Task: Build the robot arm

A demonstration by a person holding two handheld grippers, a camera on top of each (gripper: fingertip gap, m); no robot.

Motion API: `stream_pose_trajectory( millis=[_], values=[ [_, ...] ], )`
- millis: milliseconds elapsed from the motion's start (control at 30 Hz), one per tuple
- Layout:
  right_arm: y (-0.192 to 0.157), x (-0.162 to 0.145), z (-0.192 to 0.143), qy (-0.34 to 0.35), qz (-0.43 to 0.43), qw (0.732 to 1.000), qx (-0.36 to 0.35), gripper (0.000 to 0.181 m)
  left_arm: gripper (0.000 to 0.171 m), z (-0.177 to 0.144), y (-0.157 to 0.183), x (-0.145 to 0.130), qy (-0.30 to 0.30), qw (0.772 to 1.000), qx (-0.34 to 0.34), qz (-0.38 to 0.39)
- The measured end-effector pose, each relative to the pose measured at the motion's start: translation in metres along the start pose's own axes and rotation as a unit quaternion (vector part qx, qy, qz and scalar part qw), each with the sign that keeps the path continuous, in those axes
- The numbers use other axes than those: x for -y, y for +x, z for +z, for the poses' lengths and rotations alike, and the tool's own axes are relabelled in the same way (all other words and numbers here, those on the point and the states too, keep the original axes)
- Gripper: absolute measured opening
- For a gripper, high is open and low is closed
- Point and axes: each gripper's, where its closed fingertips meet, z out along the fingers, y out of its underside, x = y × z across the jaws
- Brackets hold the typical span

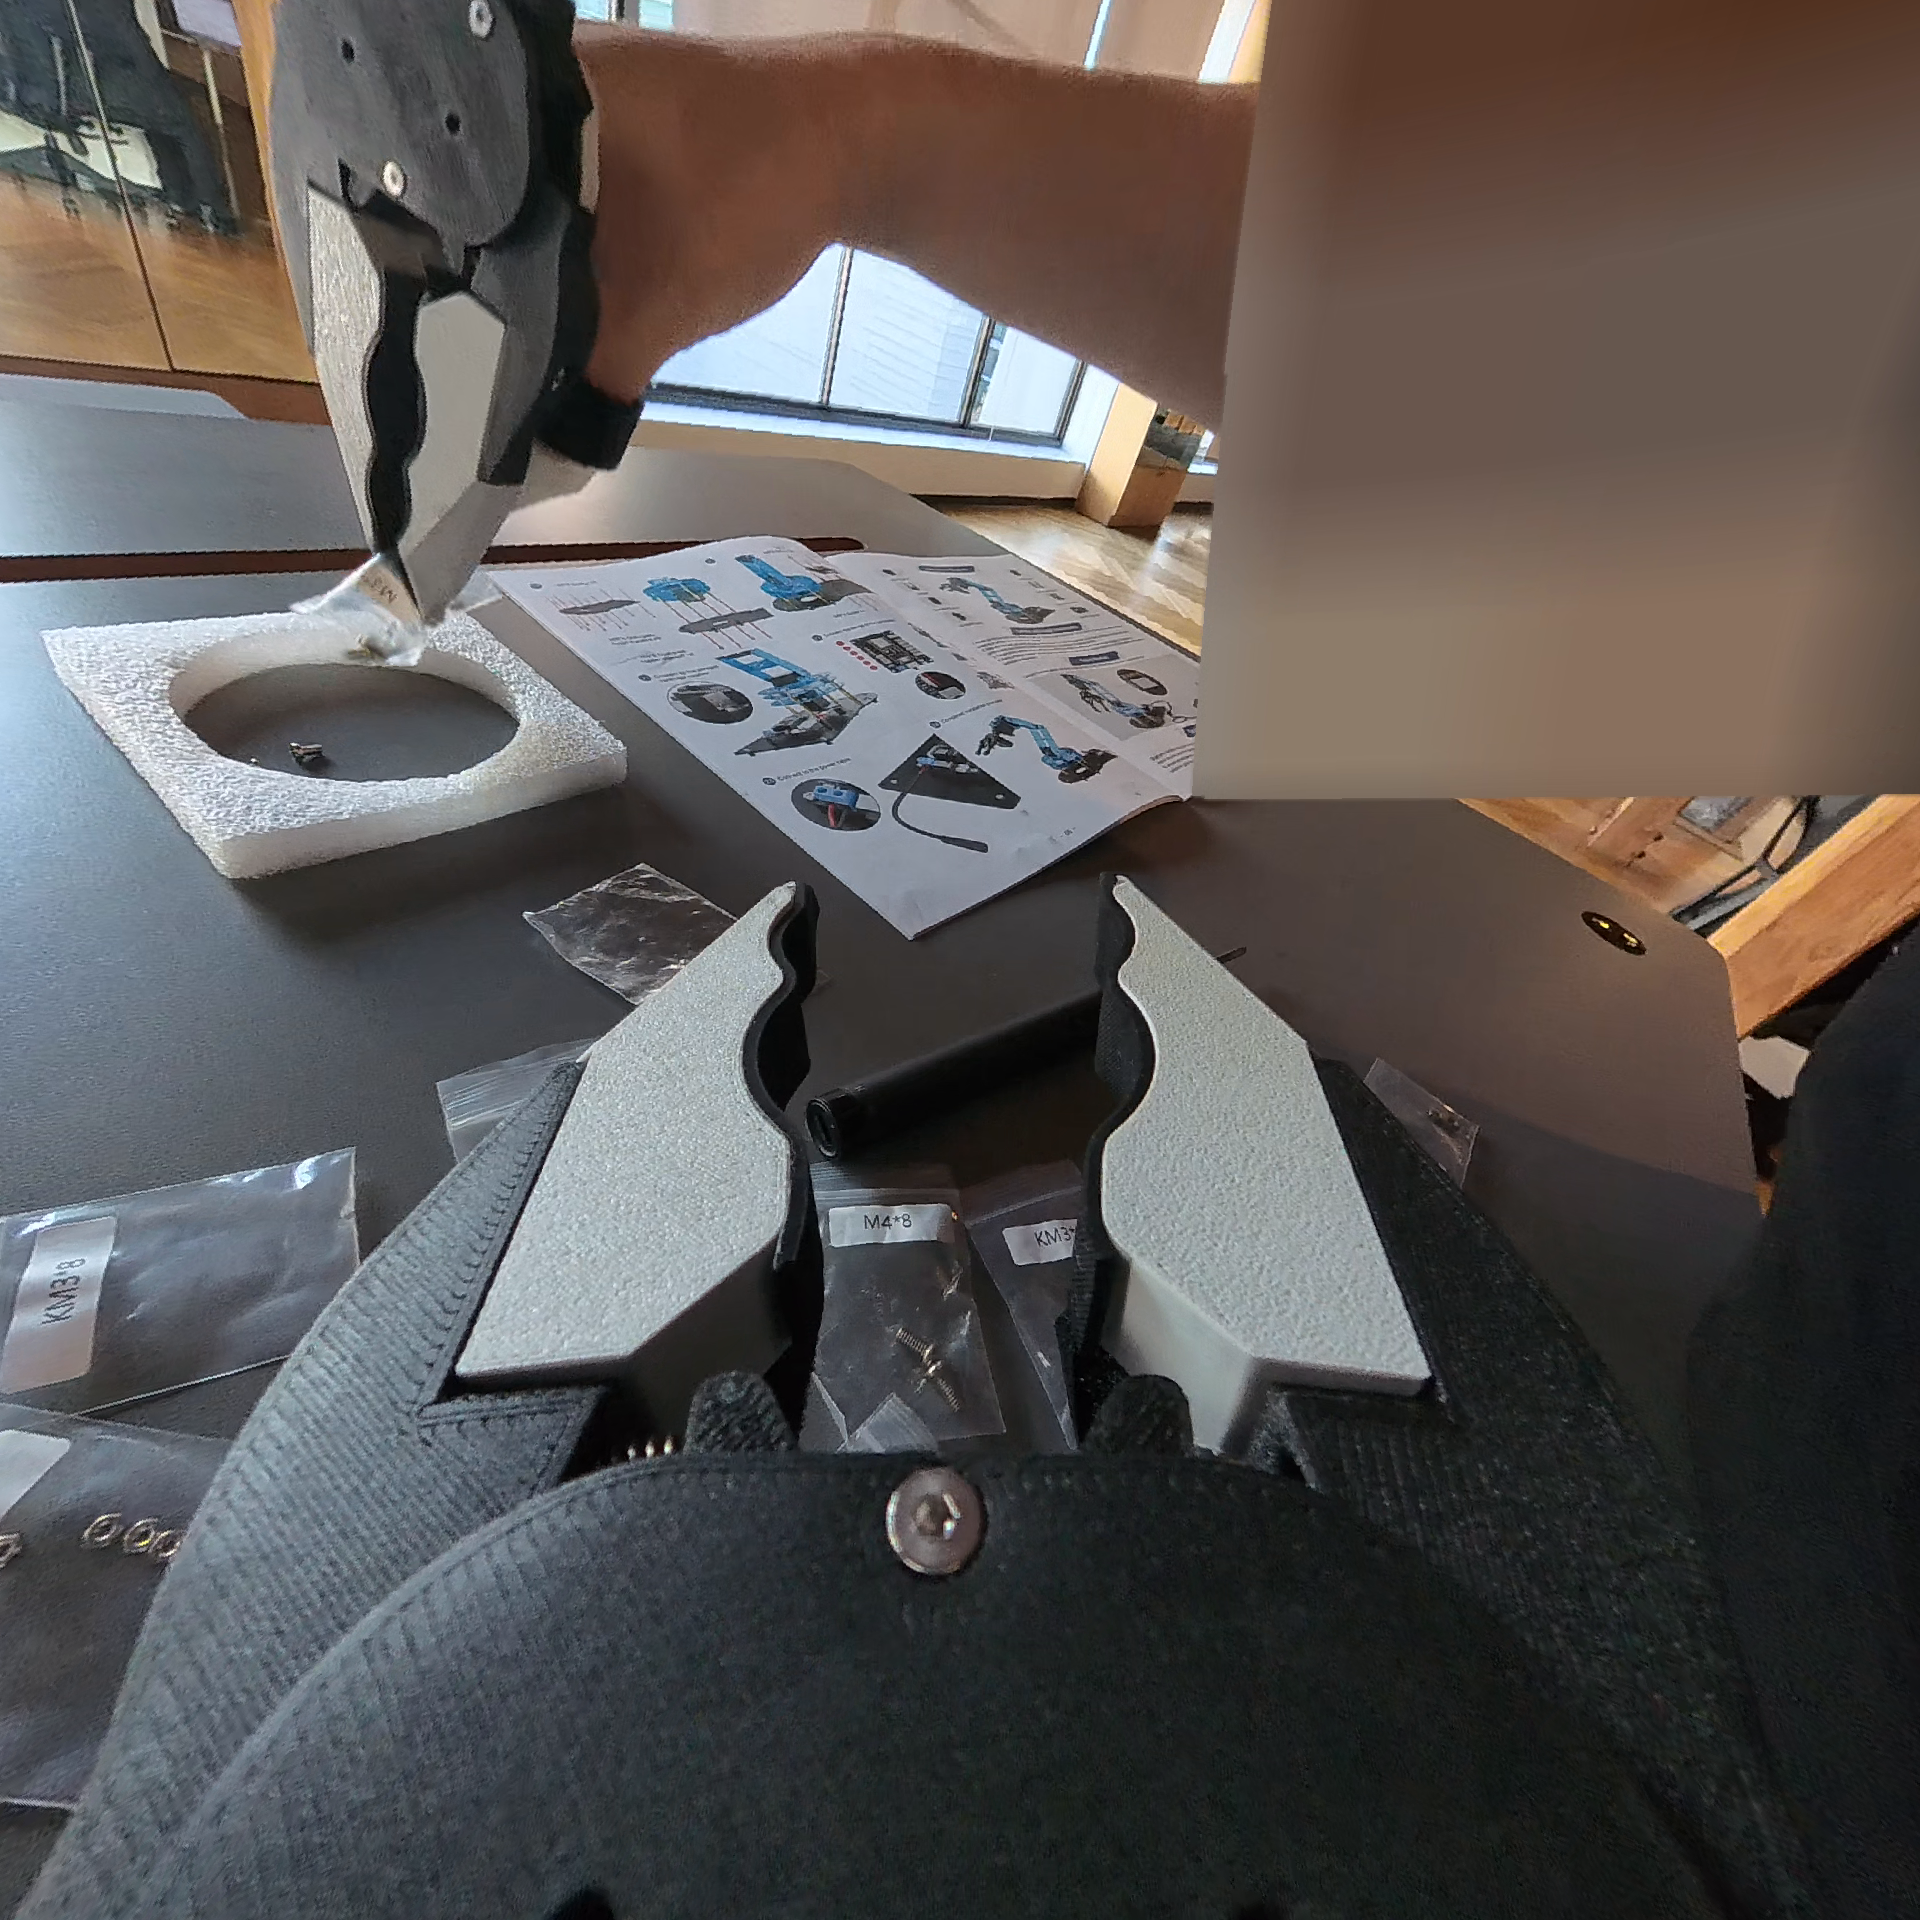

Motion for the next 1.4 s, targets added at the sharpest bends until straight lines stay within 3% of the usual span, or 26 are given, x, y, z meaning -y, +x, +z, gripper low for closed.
stream_pose_trajectory(
  millis=[1400],
  values=[
    [-0.009, -0.003, 0.016, -0.029, -0.007, 0.999, 0.012, 0.001, 0.053, -0.001, 0.003, 0.002, 0.002, 1.0, -0.002, 0.009]
  ],
)
